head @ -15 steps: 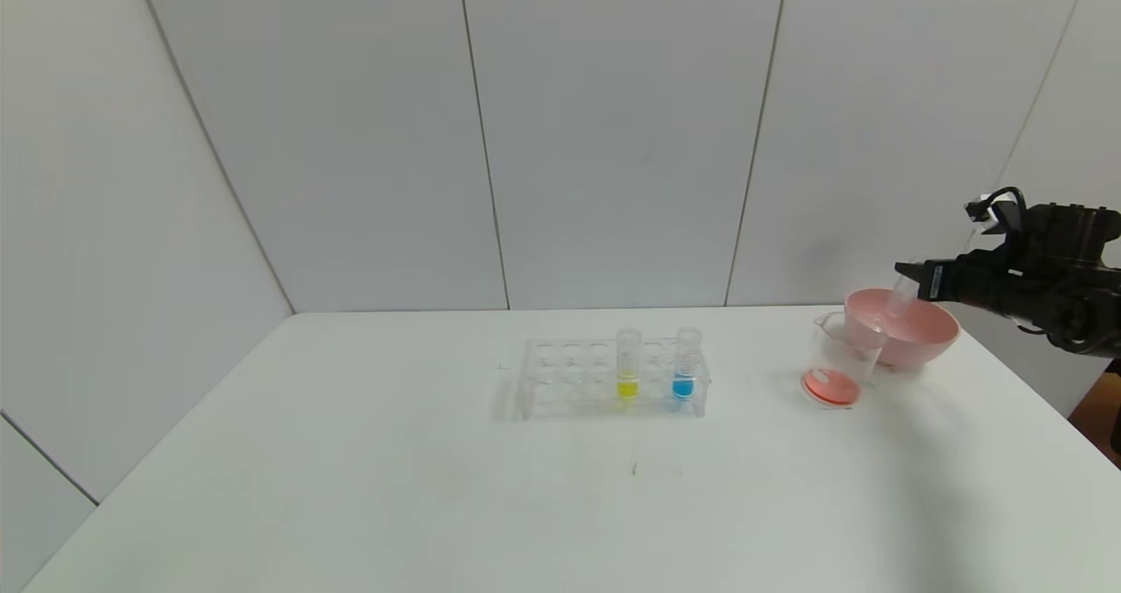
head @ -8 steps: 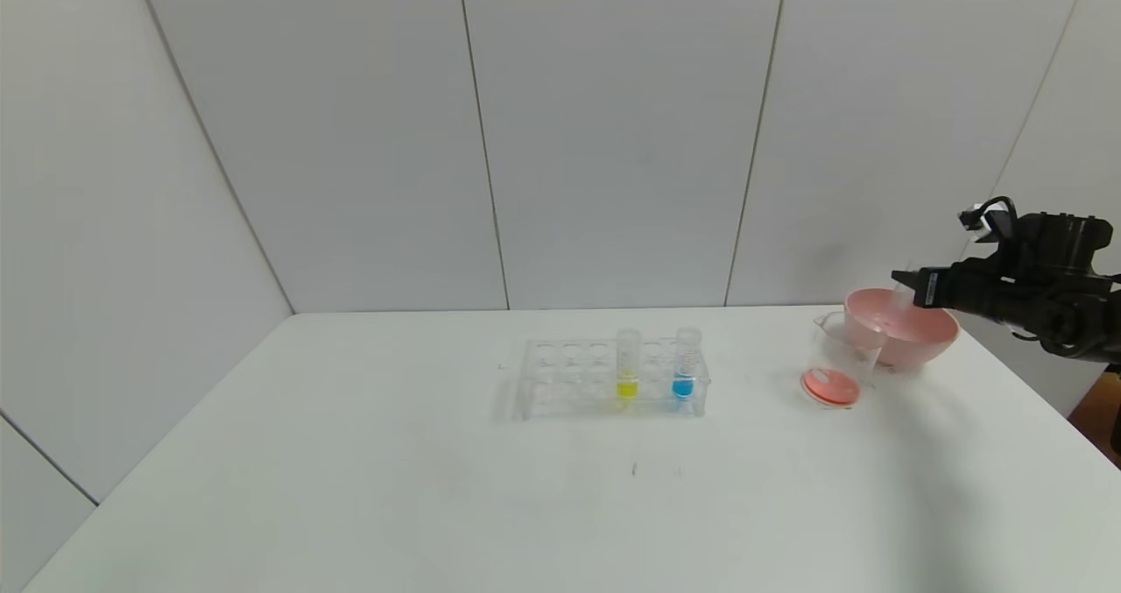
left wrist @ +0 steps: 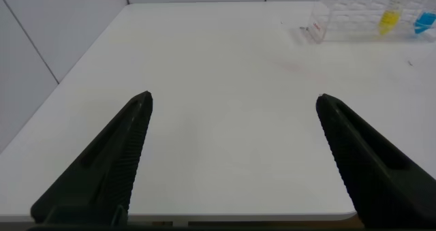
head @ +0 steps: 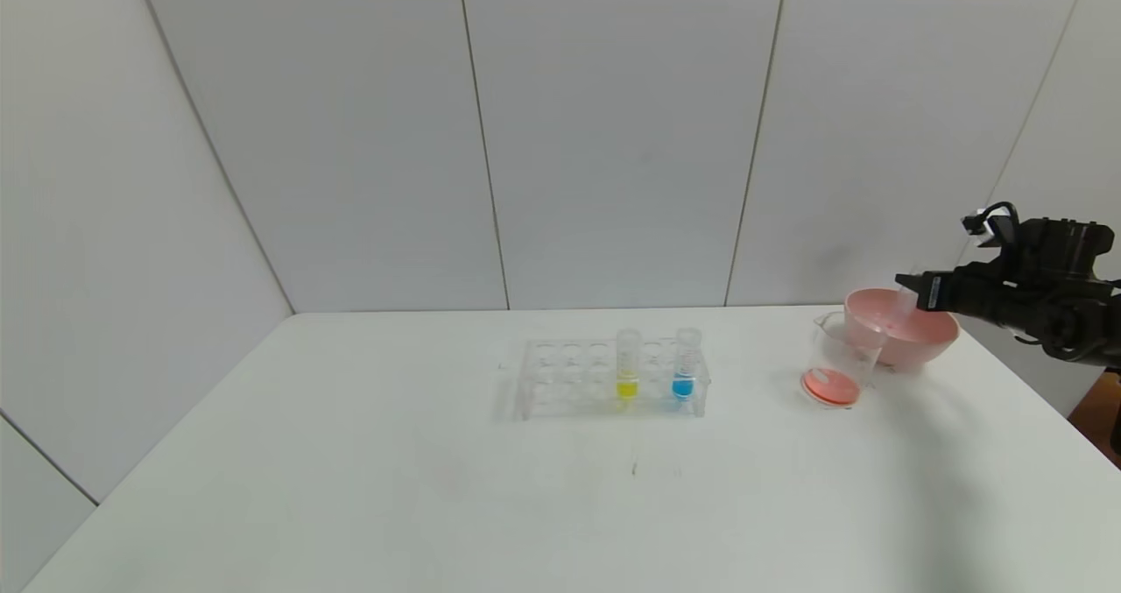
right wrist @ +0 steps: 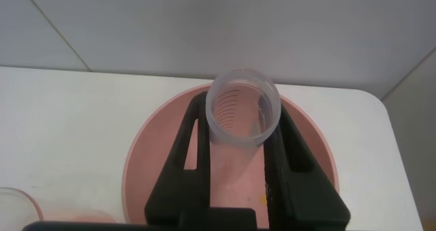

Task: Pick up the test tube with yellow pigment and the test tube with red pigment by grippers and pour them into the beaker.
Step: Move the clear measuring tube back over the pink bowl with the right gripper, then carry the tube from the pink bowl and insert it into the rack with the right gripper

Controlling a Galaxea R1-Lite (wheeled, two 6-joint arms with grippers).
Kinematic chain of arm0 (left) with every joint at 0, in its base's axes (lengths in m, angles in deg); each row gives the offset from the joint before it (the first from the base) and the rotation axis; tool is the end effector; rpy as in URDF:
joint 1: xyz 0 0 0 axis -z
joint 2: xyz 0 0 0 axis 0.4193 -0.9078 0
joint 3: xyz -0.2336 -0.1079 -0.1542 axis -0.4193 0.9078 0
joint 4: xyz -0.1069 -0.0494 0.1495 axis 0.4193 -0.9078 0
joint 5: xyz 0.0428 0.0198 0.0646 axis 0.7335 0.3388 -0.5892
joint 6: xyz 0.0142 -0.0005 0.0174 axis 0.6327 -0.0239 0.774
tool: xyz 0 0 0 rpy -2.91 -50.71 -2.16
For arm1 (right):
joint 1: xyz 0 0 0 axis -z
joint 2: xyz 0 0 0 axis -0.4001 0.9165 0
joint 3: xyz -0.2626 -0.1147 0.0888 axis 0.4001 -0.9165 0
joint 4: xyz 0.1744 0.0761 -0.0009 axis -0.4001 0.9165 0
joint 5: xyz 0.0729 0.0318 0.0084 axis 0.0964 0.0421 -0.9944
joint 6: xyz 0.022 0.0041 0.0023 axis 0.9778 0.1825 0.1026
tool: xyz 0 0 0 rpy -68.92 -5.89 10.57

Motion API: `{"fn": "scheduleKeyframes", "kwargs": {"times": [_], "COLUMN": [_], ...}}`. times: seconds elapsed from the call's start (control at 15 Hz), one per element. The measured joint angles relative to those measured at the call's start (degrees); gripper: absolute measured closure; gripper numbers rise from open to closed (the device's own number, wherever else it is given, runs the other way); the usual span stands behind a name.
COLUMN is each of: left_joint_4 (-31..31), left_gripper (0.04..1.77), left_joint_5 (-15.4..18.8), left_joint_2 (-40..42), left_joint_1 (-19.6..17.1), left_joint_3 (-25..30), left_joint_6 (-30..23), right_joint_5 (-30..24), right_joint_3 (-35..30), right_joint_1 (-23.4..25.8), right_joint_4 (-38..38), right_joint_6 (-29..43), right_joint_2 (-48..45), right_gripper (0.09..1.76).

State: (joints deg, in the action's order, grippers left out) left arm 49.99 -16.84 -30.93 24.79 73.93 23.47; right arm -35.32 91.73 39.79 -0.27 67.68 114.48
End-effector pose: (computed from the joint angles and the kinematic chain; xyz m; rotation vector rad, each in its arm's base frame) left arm -0.0229 0.0001 0.0737 -0.0161 0.0170 0.0030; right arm 0.4550 -0.1234 0.1210 0.0498 0.2683 0.1130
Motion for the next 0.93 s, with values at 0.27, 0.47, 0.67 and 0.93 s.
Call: {"fn": "scheduleKeyframes", "kwargs": {"times": [0.27, 0.47, 0.67, 0.93], "left_joint_4": [0.00, 0.00, 0.00, 0.00], "left_gripper": [0.09, 0.09, 0.09, 0.09], "left_joint_5": [0.00, 0.02, 0.02, 0.00], "left_joint_2": [0.00, 0.00, 0.00, 0.00], "left_joint_1": [0.00, 0.00, 0.00, 0.00], "left_joint_3": [0.00, 0.00, 0.00, 0.00], "left_joint_6": [-0.02, -0.02, 0.00, -0.02], "right_joint_5": [-0.17, -0.17, -0.09, 0.33], "right_joint_3": [0.02, -0.04, -0.06, -0.04], "right_joint_1": [0.16, 0.26, 0.16, -0.02], "right_joint_4": [-0.11, -0.17, -0.20, -1.15], "right_joint_6": [0.00, -0.05, -0.07, -0.20], "right_joint_2": [0.17, 0.30, 0.50, 0.96], "right_gripper": [1.34, 1.00, 0.73, 0.49]}}
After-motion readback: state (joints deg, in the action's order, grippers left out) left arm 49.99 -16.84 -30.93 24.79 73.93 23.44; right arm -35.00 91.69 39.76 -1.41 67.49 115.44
